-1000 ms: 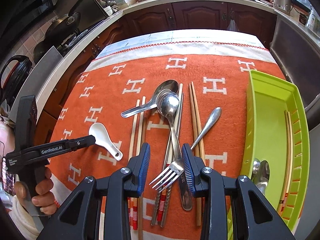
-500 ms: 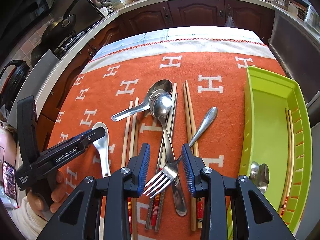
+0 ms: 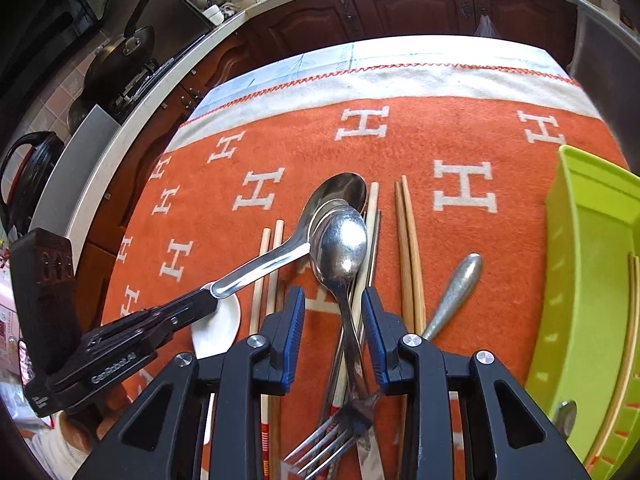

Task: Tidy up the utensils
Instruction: 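Grasp the white ceramic spoon with the left tool while the right tool grasps a steel spoon, then carry both spoons into the green tray and open both tools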

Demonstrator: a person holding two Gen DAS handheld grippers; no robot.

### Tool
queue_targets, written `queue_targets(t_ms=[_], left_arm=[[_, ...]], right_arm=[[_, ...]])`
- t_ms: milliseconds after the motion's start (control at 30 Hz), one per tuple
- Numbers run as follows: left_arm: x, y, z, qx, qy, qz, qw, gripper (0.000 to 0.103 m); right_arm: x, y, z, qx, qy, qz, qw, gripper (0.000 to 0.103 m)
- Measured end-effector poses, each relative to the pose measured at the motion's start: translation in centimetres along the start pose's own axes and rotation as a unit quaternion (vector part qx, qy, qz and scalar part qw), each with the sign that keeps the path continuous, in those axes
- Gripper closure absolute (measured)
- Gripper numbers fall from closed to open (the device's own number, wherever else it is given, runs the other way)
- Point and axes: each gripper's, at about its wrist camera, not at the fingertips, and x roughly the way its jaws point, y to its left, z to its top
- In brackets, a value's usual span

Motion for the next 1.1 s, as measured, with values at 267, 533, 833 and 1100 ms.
queue_targets(t_ms=[267, 533, 833, 1100], left_arm=[[-1.1, 0.1, 0.0, 0.003, -0.001, -0.025, 0.9997, 0.1], [-1.5, 0.2, -0.2, 0.001, 0.0, -0.034, 0.9994, 0.1], [-2.2, 0.5, -0.2, 0.0, -0.005, -0.027, 0.9996, 0.1], [-3.8, -0.5, -0.2, 0.011, -0.014, -0.041, 0.999, 0.1]], right_arm=[[2.3, 0.3, 0.6, -0.016, 0.004, 0.03, 0.999, 0.088], [3.4, -0.1, 1.3, 0.001, 0.018, 0.072, 0.997, 0.086], [2.6, 1.1, 0.6, -0.026, -0.016, 0.031, 0.999, 0.096], [-0.8, 2.7, -1.4, -0.053, -0.062, 0.014, 0.997, 0.101]])
